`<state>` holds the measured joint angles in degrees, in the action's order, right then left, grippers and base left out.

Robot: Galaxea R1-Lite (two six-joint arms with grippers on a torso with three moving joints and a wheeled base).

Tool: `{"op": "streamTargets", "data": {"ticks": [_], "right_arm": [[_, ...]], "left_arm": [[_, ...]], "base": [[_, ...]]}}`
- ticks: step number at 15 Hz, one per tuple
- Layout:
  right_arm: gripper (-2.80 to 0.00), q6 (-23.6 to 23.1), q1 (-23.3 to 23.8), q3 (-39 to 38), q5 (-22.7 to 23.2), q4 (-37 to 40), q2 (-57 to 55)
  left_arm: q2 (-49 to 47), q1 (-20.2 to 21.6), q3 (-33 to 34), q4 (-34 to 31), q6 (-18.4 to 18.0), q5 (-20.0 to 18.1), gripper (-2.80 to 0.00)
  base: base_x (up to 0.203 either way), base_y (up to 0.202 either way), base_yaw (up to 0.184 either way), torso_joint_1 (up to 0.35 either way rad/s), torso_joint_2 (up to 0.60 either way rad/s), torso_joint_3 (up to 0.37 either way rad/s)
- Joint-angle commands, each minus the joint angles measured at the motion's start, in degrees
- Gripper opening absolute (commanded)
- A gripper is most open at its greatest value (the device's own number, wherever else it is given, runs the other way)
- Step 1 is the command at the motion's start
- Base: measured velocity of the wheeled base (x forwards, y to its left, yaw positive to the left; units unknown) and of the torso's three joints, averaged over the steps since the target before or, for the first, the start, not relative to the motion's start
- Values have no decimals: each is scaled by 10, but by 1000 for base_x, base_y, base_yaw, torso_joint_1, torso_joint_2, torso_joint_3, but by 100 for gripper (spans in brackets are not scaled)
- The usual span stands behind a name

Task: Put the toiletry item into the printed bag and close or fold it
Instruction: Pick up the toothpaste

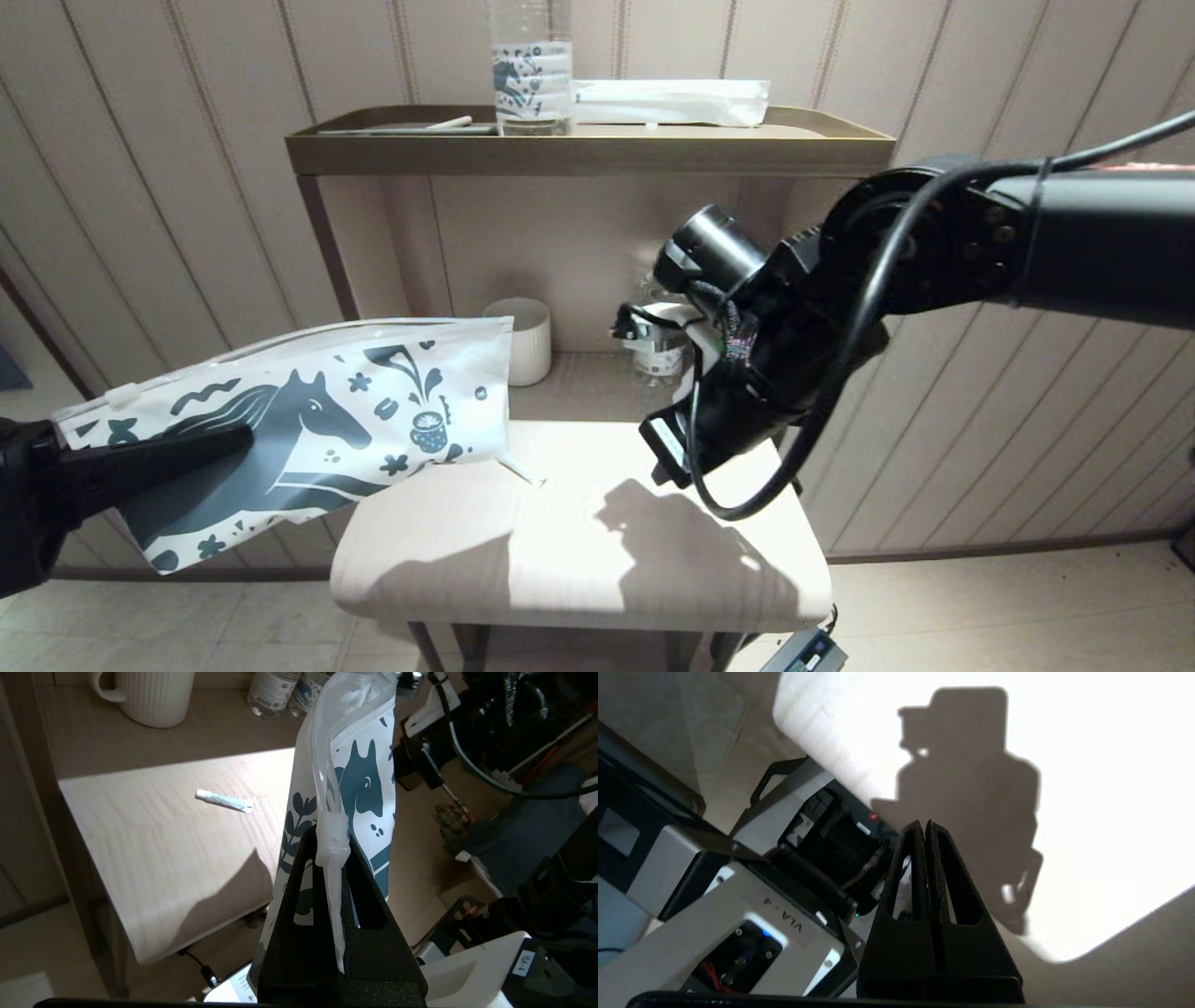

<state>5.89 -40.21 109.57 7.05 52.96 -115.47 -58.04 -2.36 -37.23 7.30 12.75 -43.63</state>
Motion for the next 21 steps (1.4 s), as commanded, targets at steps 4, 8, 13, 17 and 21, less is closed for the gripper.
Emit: {"op": "streamTargets", "data": {"ticks": [4, 8, 13, 17, 21], "right_arm": [[-280, -2, -60, 32, -31, -99, -73], [0, -2, -58, 32, -32, -155, -105], [0, 2, -48, 31, -29, -239, -122], [0, 4, -46, 31, -28, -241, -125], [0, 4, -36, 31, -29, -257, -152]], "left_arm": [[6, -2, 9, -1, 0, -8, -280], [0, -3, 16, -1, -2, -10, -280], [-11, -27, 26, -1, -4, -14, -280], [-25, -30, 27, -1, -5, -14, -280], [-25, -31, 30, 1, -5, -14, -280]], "base": [[0, 0, 0, 0, 0, 0], [0, 0, 0, 0, 0, 0], [0, 0, 0, 0, 0, 0], [0, 0, 0, 0, 0, 0], [0, 0, 0, 0, 0, 0]]}}
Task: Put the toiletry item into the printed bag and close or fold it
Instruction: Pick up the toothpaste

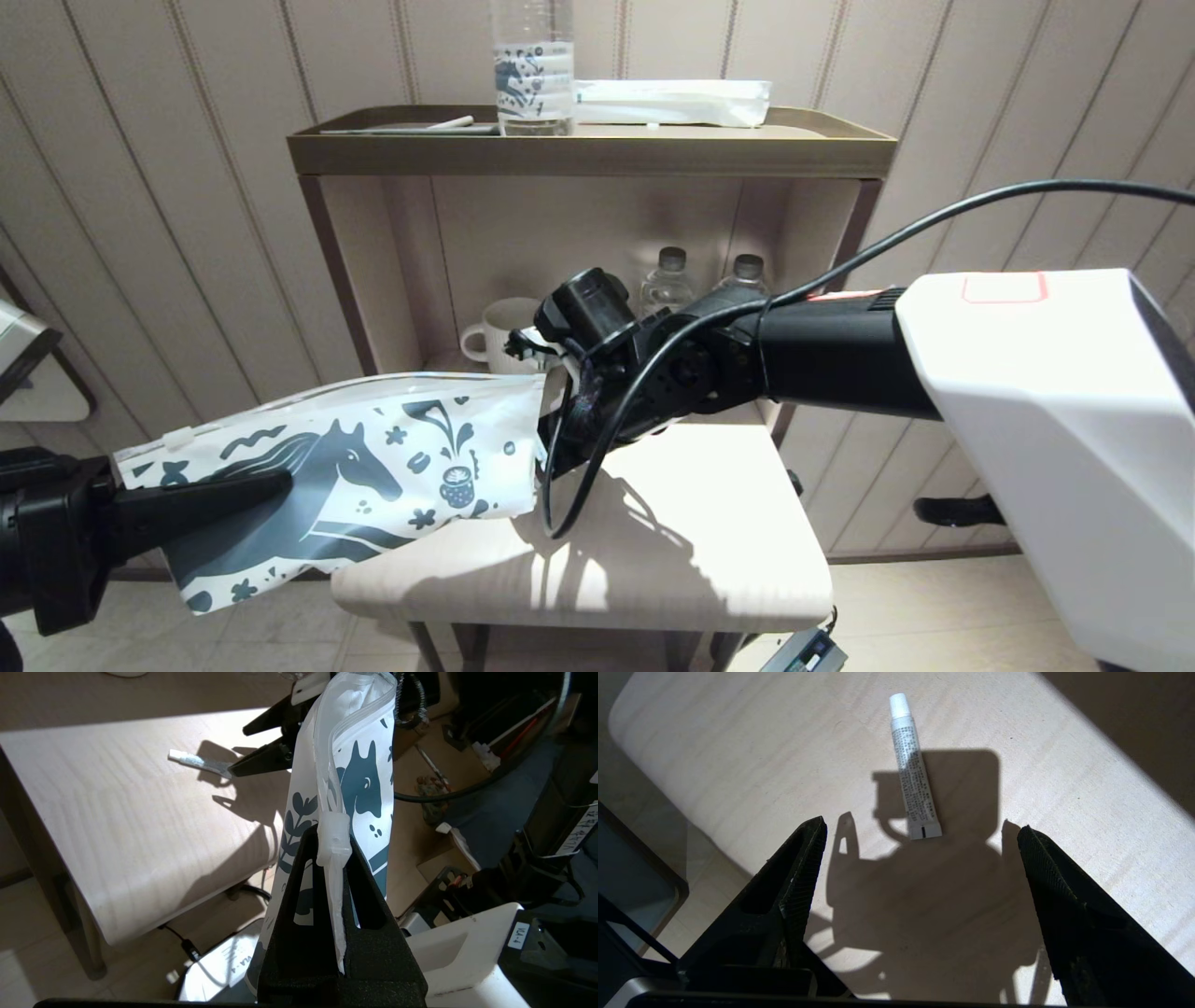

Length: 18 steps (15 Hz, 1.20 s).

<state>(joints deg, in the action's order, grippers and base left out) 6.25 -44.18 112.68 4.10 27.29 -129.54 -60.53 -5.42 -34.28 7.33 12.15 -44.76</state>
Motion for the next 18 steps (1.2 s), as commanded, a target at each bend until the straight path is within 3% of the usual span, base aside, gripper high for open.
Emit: {"op": "streamTargets", "data": {"ticks": [1, 6, 18], "right_arm": [[0, 1, 3, 0, 0, -4, -13], [0, -3, 6, 0, 0, -47, -25], [0, 0, 3, 0, 1, -48, -27]], "left_arm": [[2, 0, 2, 3, 1, -2, -280], [1, 0, 9, 9, -2, -2, -280], [16, -1, 29, 30, -1, -15, -280]], "base": [[0, 0, 0, 0, 0, 0], [0, 0, 0, 0, 0, 0], [0, 0, 0, 0, 0, 0]]}}
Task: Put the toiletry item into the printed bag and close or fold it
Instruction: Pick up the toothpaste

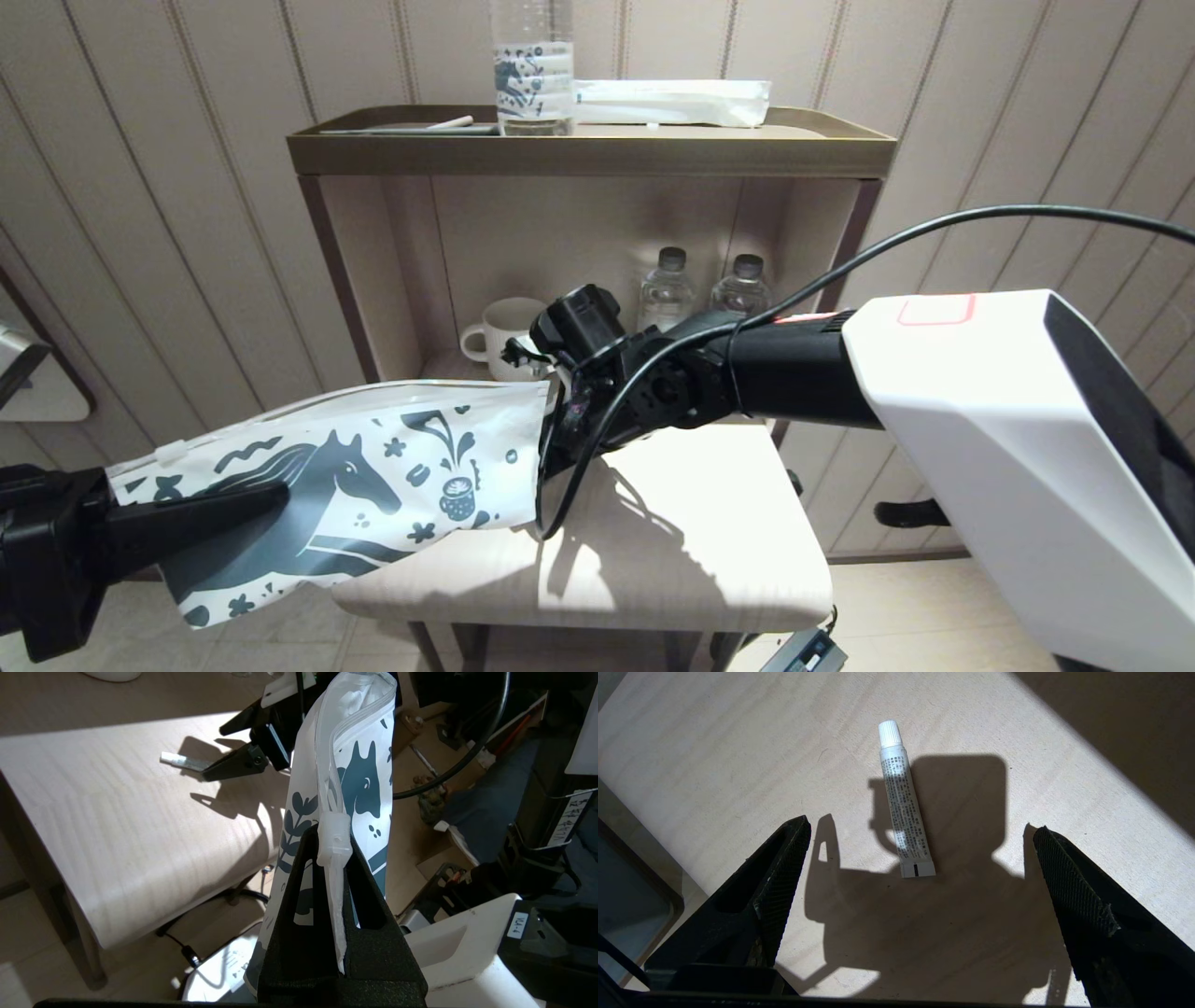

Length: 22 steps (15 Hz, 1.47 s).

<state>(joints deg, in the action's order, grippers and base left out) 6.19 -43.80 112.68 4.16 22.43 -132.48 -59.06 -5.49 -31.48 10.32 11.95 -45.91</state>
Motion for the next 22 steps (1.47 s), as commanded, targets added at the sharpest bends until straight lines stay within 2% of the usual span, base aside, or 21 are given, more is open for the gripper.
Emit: {"op": "streamTargets", "data": {"ticks": [1, 11, 12, 22], "right_arm": [[0, 0, -1, 0, 1, 1, 1], [0, -1, -2, 0, 1, 0, -2], [-280, -1, -1, 0, 1, 1, -2], [-280, 4, -5, 0, 3, -14, -2]], "left_arm": [[1, 0, 0, 1, 1, -3, -280], [-4, 0, 2, 1, 1, -15, -280], [-5, 0, 2, 1, 1, -15, -280], [-1, -1, 1, 1, 3, -23, -280]], "base": [[0, 0, 0, 0, 0, 0], [0, 0, 0, 0, 0, 0], [0, 0, 0, 0, 0, 0], [0, 0, 0, 0, 0, 0]]}}
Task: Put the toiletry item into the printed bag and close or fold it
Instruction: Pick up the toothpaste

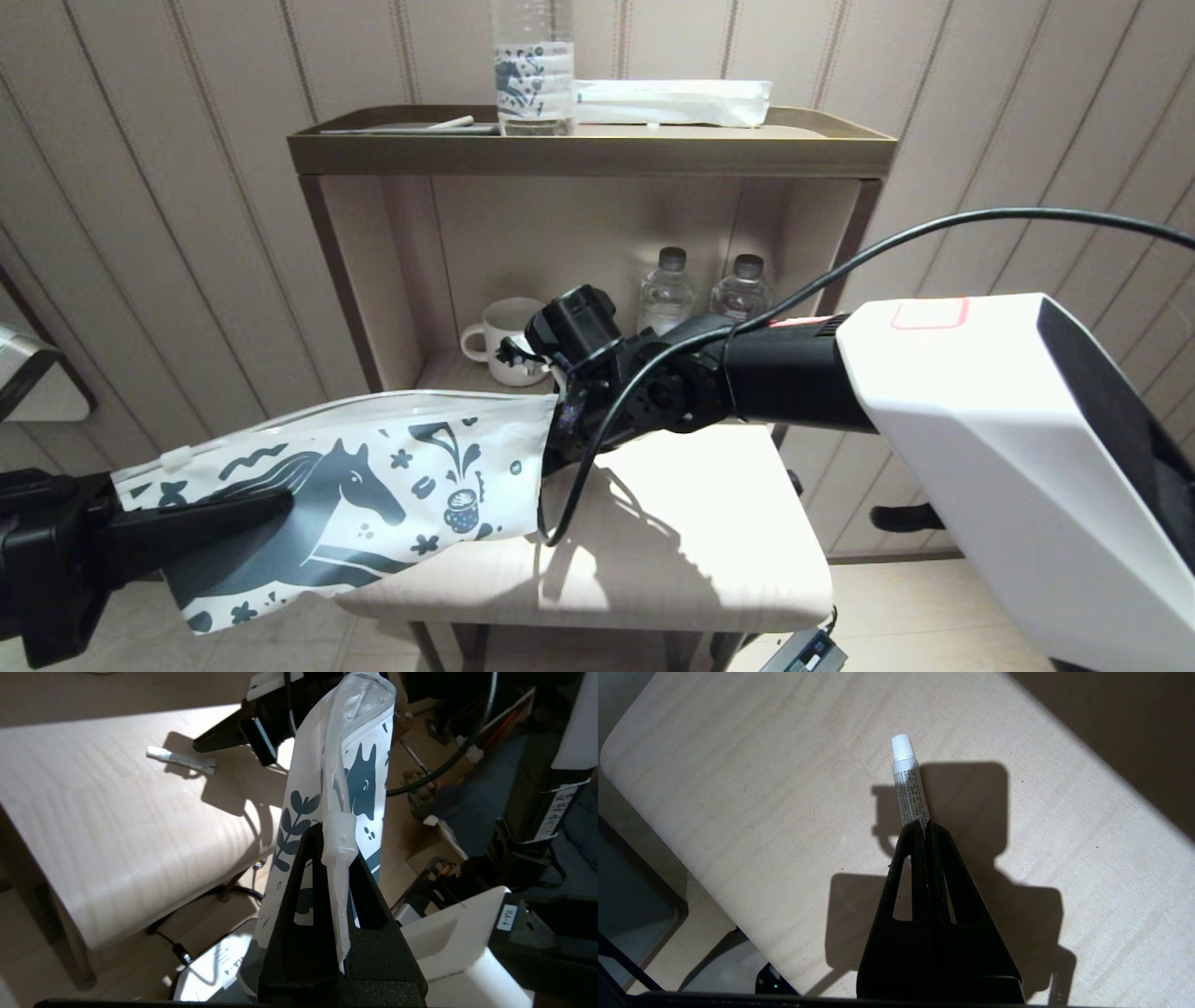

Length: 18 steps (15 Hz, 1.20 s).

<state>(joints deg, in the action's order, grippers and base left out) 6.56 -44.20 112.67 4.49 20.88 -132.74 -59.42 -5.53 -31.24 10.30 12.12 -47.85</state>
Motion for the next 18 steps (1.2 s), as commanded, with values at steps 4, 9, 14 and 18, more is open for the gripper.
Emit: {"op": "streamTargets", "data": {"ticks": [4, 9, 14, 18], "right_arm": [[-280, 0, -2, 0, 0, 3, 3], [-280, 10, 4, -3, -1, 28, 24], [-280, 7, 5, -21, -2, 24, 21], [0, -9, 4, -27, -5, 28, 49]], "left_arm": [[18, 0, 0, -1, 2, -23, -280], [-9, -3, 7, 1, 1, -26, -280], [-11, -10, 8, 2, -1, -21, -280], [-11, -10, 7, 2, -2, -18, -280]], "base": [[0, 0, 0, 0, 0, 0], [0, 0, 0, 0, 0, 0], [0, 0, 0, 0, 0, 0], [0, 0, 0, 0, 0, 0]]}}
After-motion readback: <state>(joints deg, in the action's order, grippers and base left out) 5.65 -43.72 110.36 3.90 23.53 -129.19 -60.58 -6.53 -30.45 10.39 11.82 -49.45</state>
